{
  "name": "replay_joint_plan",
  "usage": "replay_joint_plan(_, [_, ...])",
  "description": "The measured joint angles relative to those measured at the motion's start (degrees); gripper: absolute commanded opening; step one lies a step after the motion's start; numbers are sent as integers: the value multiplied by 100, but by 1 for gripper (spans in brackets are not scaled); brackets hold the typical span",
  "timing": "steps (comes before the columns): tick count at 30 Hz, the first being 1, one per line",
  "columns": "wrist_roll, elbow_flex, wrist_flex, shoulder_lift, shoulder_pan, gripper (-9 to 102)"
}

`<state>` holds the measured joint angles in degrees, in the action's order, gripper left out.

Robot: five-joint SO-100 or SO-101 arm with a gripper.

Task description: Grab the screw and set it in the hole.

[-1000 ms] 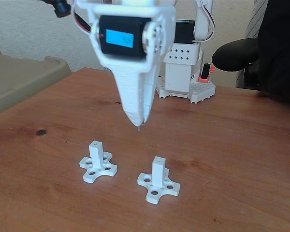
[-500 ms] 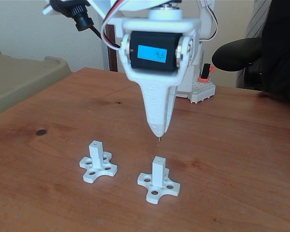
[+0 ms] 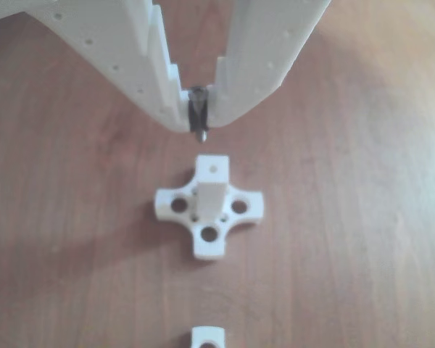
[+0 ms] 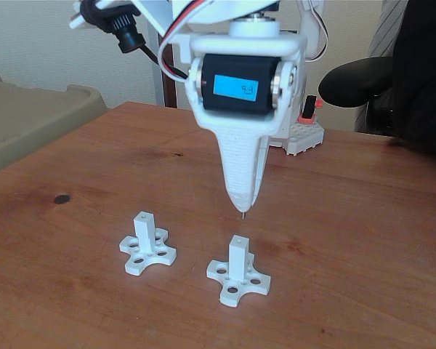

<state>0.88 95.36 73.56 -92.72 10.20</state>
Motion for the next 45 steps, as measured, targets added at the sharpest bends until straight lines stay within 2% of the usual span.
replay_joint_plan(45, [0, 0, -264, 308, -70, -4])
